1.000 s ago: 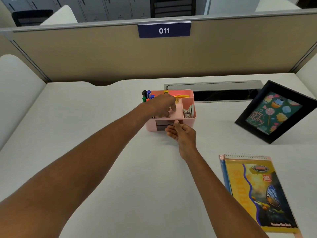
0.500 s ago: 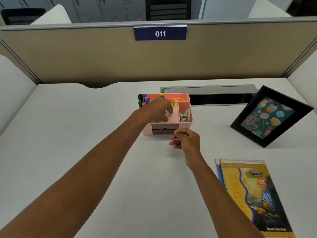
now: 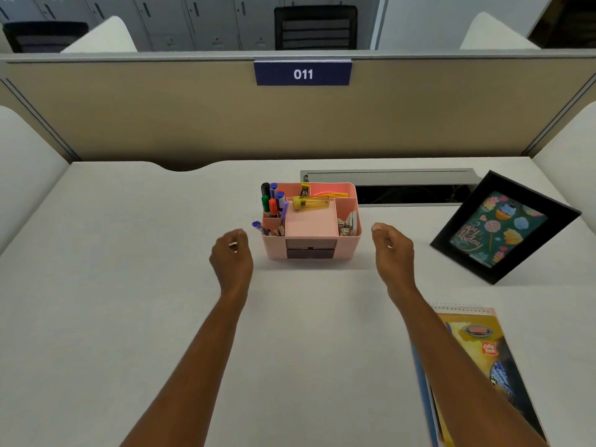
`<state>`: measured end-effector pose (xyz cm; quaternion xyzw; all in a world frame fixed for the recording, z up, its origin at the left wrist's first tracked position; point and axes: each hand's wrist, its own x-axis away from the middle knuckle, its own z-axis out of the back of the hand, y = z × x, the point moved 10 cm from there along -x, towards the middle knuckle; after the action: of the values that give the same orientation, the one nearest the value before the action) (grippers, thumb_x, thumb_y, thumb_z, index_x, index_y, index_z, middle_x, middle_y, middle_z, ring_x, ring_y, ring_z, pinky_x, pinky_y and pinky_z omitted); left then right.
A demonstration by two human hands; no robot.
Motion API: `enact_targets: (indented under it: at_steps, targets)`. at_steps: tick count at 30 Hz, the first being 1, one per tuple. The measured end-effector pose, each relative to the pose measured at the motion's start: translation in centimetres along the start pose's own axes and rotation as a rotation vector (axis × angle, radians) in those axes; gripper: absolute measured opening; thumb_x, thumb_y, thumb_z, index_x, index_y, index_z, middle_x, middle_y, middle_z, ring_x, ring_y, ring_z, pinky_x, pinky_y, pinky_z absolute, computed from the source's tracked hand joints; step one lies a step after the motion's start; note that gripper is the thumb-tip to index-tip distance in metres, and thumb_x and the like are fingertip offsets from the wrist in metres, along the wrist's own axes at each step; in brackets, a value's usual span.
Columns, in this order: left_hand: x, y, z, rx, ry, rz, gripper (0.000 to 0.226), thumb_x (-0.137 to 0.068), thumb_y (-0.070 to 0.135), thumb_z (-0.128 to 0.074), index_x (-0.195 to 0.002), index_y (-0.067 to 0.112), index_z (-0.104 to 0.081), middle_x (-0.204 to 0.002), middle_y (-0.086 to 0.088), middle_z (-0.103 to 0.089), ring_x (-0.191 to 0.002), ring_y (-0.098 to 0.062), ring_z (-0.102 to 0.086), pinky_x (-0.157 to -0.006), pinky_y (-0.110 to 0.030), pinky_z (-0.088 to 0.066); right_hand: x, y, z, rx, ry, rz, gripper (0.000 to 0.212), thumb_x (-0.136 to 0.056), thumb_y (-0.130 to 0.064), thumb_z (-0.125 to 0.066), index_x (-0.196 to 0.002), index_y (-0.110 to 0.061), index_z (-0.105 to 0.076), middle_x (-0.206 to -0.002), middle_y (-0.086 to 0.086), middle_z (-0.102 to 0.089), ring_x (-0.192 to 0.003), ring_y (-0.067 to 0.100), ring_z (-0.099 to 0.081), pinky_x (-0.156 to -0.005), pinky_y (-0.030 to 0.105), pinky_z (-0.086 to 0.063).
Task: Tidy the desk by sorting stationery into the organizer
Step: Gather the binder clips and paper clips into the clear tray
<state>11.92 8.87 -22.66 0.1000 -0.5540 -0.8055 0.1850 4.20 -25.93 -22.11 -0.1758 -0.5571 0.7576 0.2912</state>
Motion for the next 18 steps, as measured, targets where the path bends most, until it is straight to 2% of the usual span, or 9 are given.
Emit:
enact_targets:
  at_steps: [2, 4, 6, 9, 12, 15, 18]
  targets:
    - [0.3, -1.0, -0.9, 0.017, -0.030, 0.067, 0.027, -0.095, 0.026, -0.052, -0.109, 0.008, -0.067, -0.108, -0.008, -0.068, -0.096, -0.020, -0.062, -0.088, -0.034, -0.049, -0.1, 0.0, -1.0, 0.024, -0.064, -0.008, 0.032, -0.099, -0.028, -0.050, -0.121, -0.010, -0.064, -0.124, 0.004, -0.064, -0.113, 0.017, -0.057, -0.085, 0.015, -0.045]
    - [0.5, -1.4, -1.8, 0.048, -0.064, 0.124, 0.023, -0.096, 0.028, -0.050, -0.099, 0.013, -0.067, -0.093, -0.006, -0.067, -0.084, -0.017, -0.059, -0.082, -0.031, -0.046, 0.1, 0.0, -1.9, 0.034, -0.125, 0.002, 0.029, -0.100, -0.028, -0.046, -0.116, -0.013, -0.066, -0.117, 0.002, -0.067, -0.105, 0.014, -0.059, -0.065, 0.003, -0.044]
    - [0.7, -1.5, -2.8, 0.056, -0.114, 0.133, 0.022, -0.097, 0.030, -0.049, -0.094, 0.015, -0.065, -0.086, -0.003, -0.067, -0.077, -0.013, -0.057, -0.080, -0.032, -0.047, 0.3, 0.0, -2.5, 0.024, -0.166, 0.011, 0.030, -0.101, -0.028, -0.045, -0.116, -0.015, -0.066, -0.112, 0.000, -0.067, -0.099, 0.013, -0.059, -0.055, 0.001, -0.043]
    - [0.9, -1.6, -3.8, 0.022, -0.158, 0.093, 0.030, -0.097, 0.031, -0.048, -0.104, 0.010, -0.070, -0.102, -0.007, -0.070, -0.078, -0.013, -0.058, -0.078, -0.033, -0.050, 0.4, 0.1, -2.9, 0.007, -0.179, 0.011, 0.033, -0.100, -0.031, -0.044, -0.124, -0.017, -0.062, -0.113, -0.002, -0.065, -0.099, 0.013, -0.057, -0.054, 0.006, -0.045]
    - [0.7, -1.9, -3.8, -0.002, -0.150, 0.077, 0.030, -0.096, 0.030, -0.051, -0.103, 0.009, -0.071, -0.102, -0.008, -0.071, -0.068, -0.009, -0.055, -0.071, -0.031, -0.047, 0.1, 0.4, -2.9, 0.015, -0.178, 0.018, 0.034, -0.100, -0.030, -0.045, -0.128, -0.018, -0.060, -0.120, 0.000, -0.065, -0.106, 0.017, -0.058, -0.062, 0.010, -0.046]
    - [0.8, -2.1, -3.6, -0.029, -0.153, 0.078, 0.028, -0.094, 0.027, -0.054, -0.103, 0.007, -0.071, -0.104, -0.011, -0.071, -0.073, -0.018, -0.058, -0.072, -0.030, -0.048, -0.1, 0.4, -2.9, 0.025, -0.180, 0.023, 0.032, -0.100, -0.028, -0.046, -0.128, -0.019, -0.060, -0.121, 0.001, -0.065, -0.103, 0.015, -0.058, -0.056, 0.008, -0.047]
    - [1.1, -2.2, -3.7, -0.044, -0.167, 0.063, 0.027, -0.094, 0.026, -0.056, -0.105, 0.007, -0.070, -0.108, -0.011, -0.070, -0.077, -0.020, -0.060, -0.071, -0.026, -0.047, -0.2, 0.5, -3.0, 0.032, -0.180, 0.025, 0.033, -0.100, -0.029, -0.046, -0.129, -0.019, -0.059, -0.123, 0.002, -0.065, -0.103, 0.016, -0.058, -0.060, 0.009, -0.048]
